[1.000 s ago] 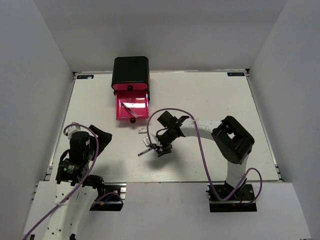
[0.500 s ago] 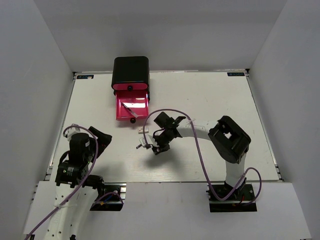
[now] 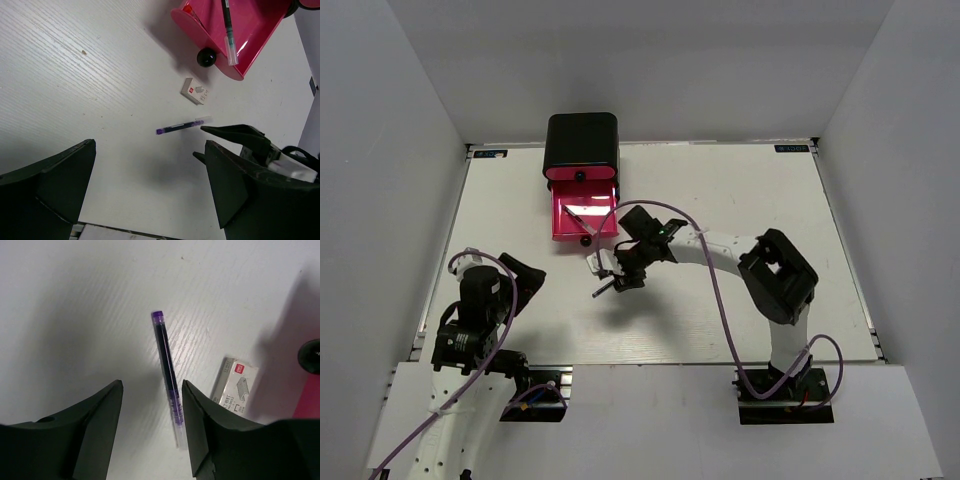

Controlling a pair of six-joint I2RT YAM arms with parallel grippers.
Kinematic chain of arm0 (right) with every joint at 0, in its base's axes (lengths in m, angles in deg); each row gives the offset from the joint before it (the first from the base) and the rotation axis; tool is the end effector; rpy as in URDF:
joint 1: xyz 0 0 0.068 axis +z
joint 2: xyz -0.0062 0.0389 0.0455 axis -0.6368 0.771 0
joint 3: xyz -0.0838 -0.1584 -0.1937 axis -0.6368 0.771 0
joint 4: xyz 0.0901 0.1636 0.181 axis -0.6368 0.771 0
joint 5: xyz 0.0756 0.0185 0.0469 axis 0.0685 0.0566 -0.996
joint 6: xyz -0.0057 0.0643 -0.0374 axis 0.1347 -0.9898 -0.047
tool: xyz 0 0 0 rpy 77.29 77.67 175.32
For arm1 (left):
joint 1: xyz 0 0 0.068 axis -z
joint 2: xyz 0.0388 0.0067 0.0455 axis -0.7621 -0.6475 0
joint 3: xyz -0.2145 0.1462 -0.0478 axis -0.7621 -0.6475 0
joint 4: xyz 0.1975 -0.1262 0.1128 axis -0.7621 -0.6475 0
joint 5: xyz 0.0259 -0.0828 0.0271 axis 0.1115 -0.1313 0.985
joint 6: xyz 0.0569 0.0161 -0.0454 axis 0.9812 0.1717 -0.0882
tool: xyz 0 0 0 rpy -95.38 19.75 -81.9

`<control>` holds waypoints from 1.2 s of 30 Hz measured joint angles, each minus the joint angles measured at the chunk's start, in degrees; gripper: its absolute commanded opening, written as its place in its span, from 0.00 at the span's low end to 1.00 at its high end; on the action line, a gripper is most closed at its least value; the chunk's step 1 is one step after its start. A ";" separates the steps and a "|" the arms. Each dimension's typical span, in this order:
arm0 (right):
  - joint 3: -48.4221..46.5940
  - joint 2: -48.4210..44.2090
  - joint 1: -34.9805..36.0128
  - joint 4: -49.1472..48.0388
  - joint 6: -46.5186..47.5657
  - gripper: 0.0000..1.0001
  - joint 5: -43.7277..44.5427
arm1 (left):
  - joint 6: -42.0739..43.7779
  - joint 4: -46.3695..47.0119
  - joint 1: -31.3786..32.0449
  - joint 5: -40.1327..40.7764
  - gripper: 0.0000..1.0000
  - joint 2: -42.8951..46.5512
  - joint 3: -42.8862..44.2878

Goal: Sort the stationery into containers
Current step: Pick up the pen from the center of the board.

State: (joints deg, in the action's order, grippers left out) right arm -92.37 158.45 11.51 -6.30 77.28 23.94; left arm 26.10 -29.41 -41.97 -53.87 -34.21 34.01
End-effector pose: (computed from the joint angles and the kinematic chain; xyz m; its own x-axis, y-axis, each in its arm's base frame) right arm 0.2311 0.3421 0.1665 0.4915 -0.5424 -0.6814 -0.8602 -0.4245 -0.2826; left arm 0.1155 -0.0096 0.2399 -0.4324 -0.7400 -0.5152 -0.4635 0.6726 -0.5769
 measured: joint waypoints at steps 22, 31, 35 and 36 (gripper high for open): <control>-19.34 16.33 -0.17 19.61 8.31 0.00 2.45 | 0.00 0.63 0.02 -0.50 1.00 0.00 -0.17; -10.05 8.61 -0.81 17.75 2.99 0.00 1.46 | 0.04 1.79 -0.07 -1.33 1.00 -0.02 -0.76; -10.49 4.28 -1.38 9.20 -3.61 0.00 3.02 | 0.04 2.12 -0.07 -1.53 1.00 -0.07 -0.92; -11.56 3.63 -1.57 7.39 -5.20 0.00 3.50 | 0.04 2.25 -0.07 -1.53 1.00 -0.13 -0.92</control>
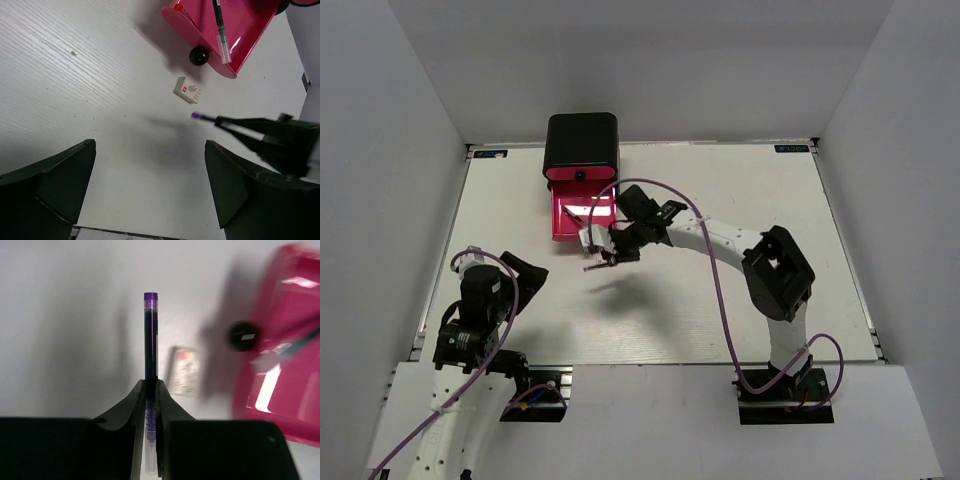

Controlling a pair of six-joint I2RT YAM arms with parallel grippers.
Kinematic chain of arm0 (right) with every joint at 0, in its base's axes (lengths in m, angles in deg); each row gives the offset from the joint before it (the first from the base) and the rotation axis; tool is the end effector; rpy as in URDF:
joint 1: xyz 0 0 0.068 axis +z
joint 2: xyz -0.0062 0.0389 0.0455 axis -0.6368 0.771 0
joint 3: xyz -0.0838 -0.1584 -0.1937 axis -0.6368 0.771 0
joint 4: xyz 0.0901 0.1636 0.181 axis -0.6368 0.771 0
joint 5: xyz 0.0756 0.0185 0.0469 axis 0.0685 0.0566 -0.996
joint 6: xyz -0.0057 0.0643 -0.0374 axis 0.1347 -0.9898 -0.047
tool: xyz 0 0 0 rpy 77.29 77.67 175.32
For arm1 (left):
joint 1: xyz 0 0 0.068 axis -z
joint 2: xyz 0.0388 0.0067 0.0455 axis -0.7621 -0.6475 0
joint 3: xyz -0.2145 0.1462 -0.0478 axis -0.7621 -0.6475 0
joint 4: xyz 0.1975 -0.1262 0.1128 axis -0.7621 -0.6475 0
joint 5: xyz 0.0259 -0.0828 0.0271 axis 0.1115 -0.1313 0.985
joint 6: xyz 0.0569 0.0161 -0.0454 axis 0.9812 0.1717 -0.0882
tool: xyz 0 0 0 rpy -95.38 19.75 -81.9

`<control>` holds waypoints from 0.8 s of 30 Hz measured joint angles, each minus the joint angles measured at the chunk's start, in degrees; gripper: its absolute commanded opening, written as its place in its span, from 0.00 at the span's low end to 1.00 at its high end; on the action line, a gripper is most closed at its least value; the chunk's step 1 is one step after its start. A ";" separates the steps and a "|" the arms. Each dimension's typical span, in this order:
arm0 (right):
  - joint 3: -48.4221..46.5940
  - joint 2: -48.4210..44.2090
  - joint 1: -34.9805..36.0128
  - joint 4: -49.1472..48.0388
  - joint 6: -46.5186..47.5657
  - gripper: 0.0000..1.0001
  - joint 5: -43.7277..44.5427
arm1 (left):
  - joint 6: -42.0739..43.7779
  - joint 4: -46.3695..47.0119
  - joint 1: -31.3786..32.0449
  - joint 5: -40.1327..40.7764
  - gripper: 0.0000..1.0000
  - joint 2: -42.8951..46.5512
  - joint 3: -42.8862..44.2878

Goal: Sort the stationery into containers
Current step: Pick up the pen from the center of the board, then place the pen in the drawer.

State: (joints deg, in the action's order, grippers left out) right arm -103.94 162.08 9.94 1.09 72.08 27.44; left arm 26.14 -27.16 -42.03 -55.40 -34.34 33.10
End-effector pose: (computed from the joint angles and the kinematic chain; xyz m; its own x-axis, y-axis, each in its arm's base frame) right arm 0.2602 0.3539 0.1932 0.4042 -0.6211 -0.6714 -0.9127 -0.3222 -0.2514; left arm 0.1194 -0.0117 0.2385 -0.4377 -0.7409 -0.5094 -0.4390 0.6706 -0.5981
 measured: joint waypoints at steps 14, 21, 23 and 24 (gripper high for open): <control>-8.20 0.35 -1.29 -18.45 -11.23 0.00 6.56 | 0.00 0.74 0.00 -0.02 1.00 -0.33 0.00; -20.48 8.55 -1.33 -21.77 -11.76 0.00 8.85 | 0.00 0.72 0.00 -0.02 1.00 -0.31 0.00; -22.47 10.67 -1.33 -22.10 -11.72 0.00 9.27 | 0.00 0.70 0.00 -0.02 1.00 -0.31 0.00; -23.15 11.65 -1.33 -22.27 -11.63 0.00 9.51 | 0.00 0.70 0.00 -0.02 1.00 -0.31 0.00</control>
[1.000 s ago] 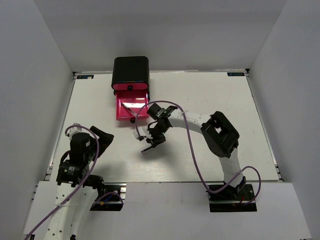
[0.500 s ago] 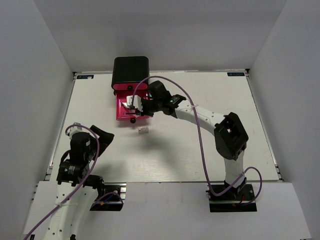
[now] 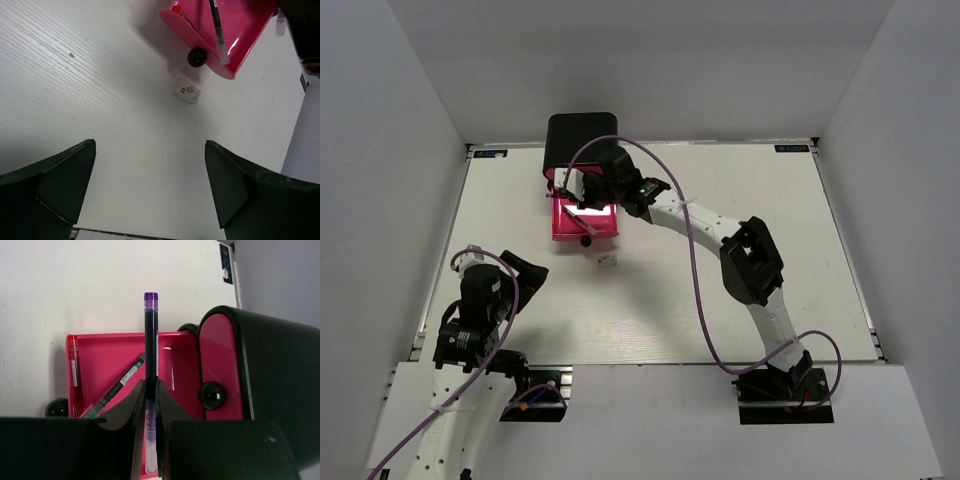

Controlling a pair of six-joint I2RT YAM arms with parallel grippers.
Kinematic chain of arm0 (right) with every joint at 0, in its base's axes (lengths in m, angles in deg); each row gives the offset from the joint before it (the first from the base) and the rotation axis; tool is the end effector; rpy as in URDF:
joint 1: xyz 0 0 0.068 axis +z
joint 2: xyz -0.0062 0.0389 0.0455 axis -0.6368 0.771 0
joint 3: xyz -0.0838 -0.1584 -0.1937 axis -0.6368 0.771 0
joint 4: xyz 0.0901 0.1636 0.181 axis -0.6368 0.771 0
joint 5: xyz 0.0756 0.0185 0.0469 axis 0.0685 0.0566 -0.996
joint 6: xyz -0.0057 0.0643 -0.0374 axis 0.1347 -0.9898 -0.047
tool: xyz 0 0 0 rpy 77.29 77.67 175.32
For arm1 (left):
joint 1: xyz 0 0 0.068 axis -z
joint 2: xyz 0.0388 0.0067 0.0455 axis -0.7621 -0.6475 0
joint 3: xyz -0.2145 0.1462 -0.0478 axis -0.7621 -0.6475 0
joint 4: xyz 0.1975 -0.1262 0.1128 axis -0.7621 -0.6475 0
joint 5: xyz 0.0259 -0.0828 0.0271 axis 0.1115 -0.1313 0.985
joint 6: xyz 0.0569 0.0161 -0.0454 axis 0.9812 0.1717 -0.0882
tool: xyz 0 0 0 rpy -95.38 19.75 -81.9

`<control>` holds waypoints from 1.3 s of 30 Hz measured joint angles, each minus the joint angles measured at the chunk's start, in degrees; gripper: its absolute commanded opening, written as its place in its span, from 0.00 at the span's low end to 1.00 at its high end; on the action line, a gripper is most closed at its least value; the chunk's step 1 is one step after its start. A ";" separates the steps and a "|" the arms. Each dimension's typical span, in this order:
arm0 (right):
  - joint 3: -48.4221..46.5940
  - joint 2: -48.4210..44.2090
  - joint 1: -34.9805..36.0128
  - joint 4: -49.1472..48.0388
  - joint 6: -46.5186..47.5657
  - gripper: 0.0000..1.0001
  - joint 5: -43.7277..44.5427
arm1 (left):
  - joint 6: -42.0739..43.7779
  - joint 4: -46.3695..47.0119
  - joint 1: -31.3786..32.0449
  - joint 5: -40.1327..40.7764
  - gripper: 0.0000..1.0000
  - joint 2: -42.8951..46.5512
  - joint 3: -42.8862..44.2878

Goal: Sort the stationery into containers
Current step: Place the pen in the drawer.

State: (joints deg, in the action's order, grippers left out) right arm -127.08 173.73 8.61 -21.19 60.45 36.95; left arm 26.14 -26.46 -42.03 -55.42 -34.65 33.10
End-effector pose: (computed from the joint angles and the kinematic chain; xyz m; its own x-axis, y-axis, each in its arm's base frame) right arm 0.3421 0.4162 0.2760 0.4736 -0.4437 -0.7608 -0.8226 0.0856 -0.5621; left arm 0.1211 -0.0120 0.2393 -0.4345 -0.7413 -0.5115 -0.4347 0.6700 -0.6017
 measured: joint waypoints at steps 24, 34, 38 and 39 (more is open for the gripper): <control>6.25 2.34 -0.17 0.83 4.26 0.50 1.46 | 0.00 0.04 0.00 0.02 1.00 -0.02 0.00; 9.84 -4.09 -0.55 -0.24 0.44 0.00 -1.40 | 0.00 0.90 0.00 -0.46 0.94 -0.24 -0.59; 14.36 -9.49 -1.16 0.28 -0.20 0.00 -5.11 | -0.39 3.50 0.00 -1.99 0.60 -1.49 -2.19; 15.61 -10.73 -1.36 0.83 -0.04 0.00 -6.45 | -0.33 4.46 0.00 -2.60 0.47 -1.84 -2.86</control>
State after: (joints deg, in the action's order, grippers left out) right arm -111.48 163.00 7.25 -20.36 60.40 30.50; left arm 25.81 -22.00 -42.03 -58.03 -36.49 30.23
